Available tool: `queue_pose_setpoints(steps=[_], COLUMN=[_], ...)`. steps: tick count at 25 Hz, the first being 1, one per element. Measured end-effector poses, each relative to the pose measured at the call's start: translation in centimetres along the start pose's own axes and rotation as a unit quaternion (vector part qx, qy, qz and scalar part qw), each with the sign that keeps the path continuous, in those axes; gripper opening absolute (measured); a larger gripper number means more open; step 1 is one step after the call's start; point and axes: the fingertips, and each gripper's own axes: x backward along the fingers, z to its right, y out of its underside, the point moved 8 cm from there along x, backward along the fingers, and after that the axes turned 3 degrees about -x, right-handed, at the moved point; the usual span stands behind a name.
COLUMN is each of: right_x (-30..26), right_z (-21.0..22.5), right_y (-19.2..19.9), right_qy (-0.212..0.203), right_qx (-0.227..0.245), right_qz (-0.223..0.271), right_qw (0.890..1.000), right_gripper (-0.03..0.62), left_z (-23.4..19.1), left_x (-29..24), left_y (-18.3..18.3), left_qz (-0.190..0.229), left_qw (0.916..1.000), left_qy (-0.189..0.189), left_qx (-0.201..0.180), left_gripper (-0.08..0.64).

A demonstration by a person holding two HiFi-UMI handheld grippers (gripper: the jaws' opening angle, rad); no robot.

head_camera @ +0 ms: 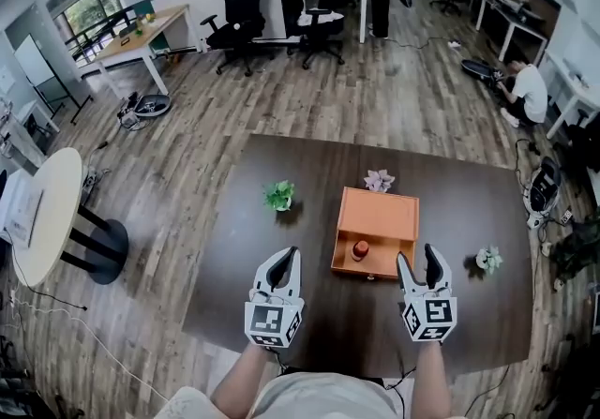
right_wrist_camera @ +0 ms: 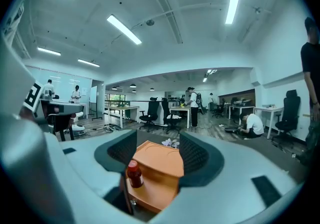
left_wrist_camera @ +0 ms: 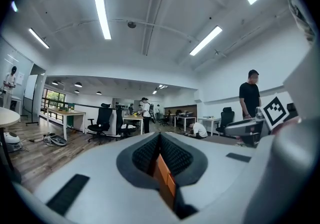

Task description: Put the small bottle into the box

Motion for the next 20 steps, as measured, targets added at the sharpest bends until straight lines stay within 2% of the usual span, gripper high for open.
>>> queue_pose_setpoints(steps=[10,20], right_x=[5.5,6.5], right_z=[0.6,1.2], right_y=[-1.8,-2.6], right_qy=[0.076,0.095], right_qx=[-0.022,-0.022], right_qz=[0.054,0.068], right_qw=[0.995,0.993], right_gripper=[0.268,0.264], left_z=[-0.3,-0.4], left_x=[0.5,0.4], left_y=[0.2,0.1], left_qz=[0.009,0.011], left_qw=[0.9993,0.9992], left_qy=[0.034,0.036], left_qx=[-0.013,-0.013], left_gripper=[0.002,0.002])
